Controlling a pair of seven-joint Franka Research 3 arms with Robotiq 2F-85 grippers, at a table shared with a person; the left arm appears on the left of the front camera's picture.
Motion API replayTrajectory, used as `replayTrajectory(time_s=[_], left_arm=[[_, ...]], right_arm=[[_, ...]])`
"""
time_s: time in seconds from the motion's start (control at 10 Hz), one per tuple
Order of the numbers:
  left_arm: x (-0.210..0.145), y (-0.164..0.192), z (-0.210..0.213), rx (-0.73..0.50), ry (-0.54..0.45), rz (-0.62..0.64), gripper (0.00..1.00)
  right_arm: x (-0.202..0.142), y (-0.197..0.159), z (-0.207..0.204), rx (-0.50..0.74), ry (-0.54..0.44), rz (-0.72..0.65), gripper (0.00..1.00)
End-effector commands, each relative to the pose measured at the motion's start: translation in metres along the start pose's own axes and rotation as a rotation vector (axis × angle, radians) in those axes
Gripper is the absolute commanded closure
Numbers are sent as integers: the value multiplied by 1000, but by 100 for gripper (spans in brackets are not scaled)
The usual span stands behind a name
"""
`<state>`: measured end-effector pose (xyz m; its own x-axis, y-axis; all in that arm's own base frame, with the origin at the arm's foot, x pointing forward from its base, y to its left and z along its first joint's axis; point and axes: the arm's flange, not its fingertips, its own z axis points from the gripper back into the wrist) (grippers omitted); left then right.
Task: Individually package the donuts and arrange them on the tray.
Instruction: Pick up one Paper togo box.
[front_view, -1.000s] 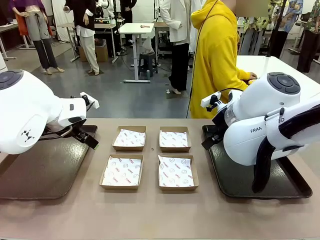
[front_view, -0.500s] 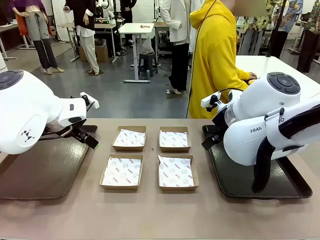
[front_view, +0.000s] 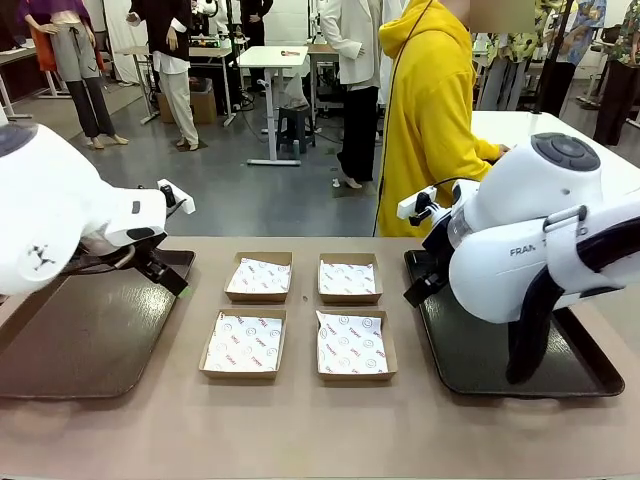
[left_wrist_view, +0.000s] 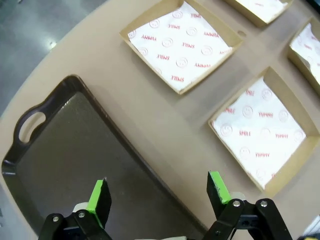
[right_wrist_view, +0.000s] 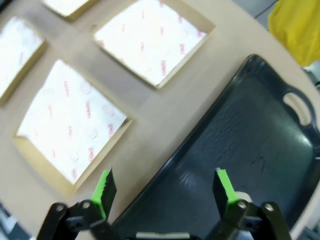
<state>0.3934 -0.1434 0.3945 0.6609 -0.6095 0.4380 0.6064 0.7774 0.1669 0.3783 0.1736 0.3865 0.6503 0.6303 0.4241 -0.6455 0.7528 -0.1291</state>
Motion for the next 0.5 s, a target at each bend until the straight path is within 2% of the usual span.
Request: replayTrajectory(time_s=[0.0,0.3,0.4], left_arm=[[-101,-24,49,-9,76,-59,0],[-139,-37,77,-49,161,-89,0],[-144,-38,82,-64,191,-112,0]], right_arm=[[-98,27,51,52,67,23,0],[-141,50,84,42,186,55,0],[-146,51,87,40,192,41,0]])
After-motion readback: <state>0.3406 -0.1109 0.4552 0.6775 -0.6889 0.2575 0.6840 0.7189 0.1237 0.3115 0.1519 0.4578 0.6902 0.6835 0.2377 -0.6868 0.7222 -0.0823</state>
